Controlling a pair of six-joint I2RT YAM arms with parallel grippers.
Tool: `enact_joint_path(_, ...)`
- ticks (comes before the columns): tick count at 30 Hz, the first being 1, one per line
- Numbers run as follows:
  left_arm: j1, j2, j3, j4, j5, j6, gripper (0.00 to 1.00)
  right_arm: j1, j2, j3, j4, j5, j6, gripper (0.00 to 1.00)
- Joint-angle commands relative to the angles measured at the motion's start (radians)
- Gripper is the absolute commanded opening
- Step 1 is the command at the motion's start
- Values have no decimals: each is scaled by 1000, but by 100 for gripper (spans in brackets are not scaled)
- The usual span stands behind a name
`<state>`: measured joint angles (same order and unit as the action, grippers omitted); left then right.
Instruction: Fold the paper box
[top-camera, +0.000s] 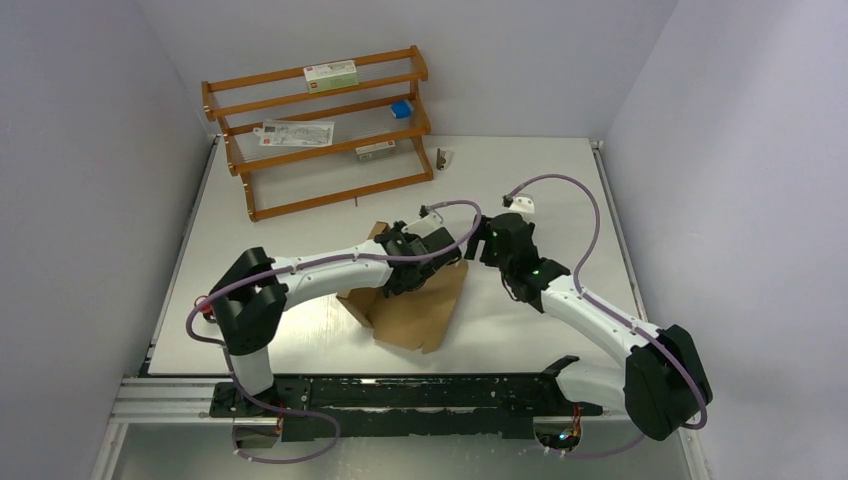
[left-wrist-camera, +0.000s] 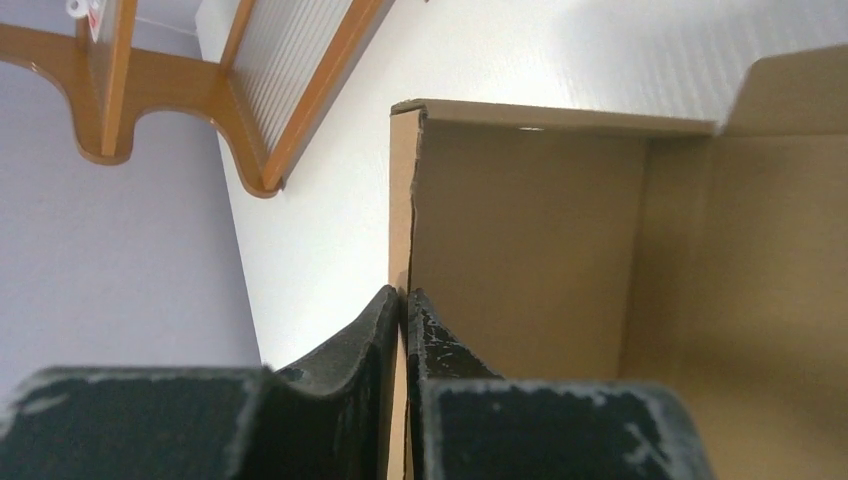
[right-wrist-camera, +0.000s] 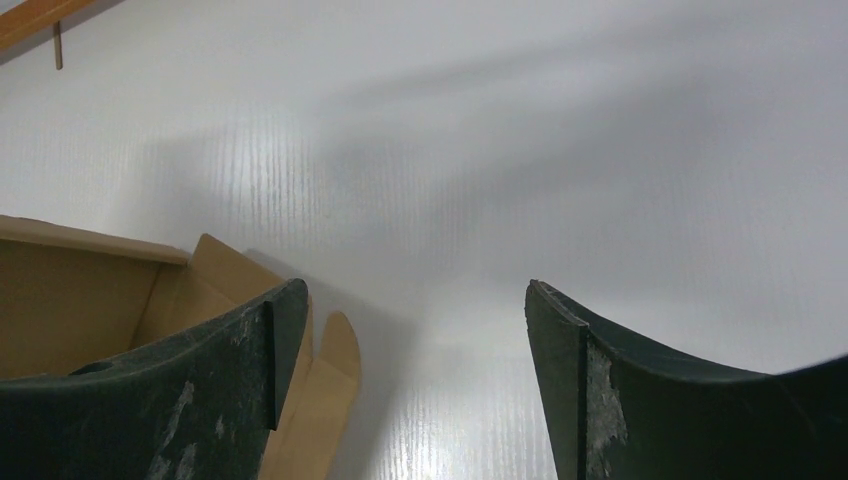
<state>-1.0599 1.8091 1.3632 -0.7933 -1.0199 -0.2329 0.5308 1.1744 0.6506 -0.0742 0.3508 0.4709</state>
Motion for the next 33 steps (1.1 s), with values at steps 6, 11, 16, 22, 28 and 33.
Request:
enact_joint_path(6, 209, -182, -138, 85, 256, -52, 10, -12, -37, 98, -35, 21, -93, 83)
enact_joint_path(11, 374, -254, -273, 169, 475, -142, 9, -12, -16, 214, -85, -21, -167, 83)
enact_joint_path(16, 499, -277, -406, 258, 666, -270, 8, -9, 44, 347, -181, -128, -211, 82)
enact_joint_path(22, 535, -284, -517, 364, 794, -484, 8, 9, 134, 512, -339, -266, -185, 82)
enact_joint_path(28, 535, -288, -571, 428, 896, -655, 14, 123, 223, 662, -475, -274, -181, 82)
enact_joint_path(33, 538, -373, -562, 382, 826, -653, 32, 235, 292, 752, -550, -207, -166, 81)
